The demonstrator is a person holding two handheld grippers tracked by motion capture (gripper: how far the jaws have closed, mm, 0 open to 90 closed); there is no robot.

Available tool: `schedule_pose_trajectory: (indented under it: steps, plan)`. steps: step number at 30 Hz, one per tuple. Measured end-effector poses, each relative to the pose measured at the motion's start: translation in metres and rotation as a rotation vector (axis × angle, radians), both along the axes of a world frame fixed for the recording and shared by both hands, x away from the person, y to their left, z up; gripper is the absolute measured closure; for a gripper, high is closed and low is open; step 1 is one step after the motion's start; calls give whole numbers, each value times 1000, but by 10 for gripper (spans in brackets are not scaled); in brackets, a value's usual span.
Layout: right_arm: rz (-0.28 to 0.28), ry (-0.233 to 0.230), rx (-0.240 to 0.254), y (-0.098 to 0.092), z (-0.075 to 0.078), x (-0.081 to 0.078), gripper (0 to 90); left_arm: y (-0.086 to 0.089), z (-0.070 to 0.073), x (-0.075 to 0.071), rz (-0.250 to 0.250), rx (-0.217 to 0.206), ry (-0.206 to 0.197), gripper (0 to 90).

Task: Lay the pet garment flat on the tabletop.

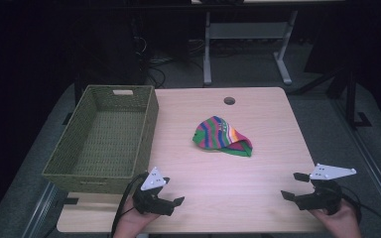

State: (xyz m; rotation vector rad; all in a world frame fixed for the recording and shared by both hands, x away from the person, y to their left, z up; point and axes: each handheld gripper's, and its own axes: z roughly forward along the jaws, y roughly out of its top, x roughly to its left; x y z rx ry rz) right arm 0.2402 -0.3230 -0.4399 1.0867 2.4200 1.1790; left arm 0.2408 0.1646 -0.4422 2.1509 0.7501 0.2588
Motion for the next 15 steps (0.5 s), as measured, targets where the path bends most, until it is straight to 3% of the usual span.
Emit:
schedule_pose_trajectory:
  steps: [7,15]
  plan:
    - [33,26,5,13,11,21,152,-2,-2,3,-7,0,4,179]
    - [93,58,-64,40,28,52,148,-2,-1,1,-23,-1,-1,179]
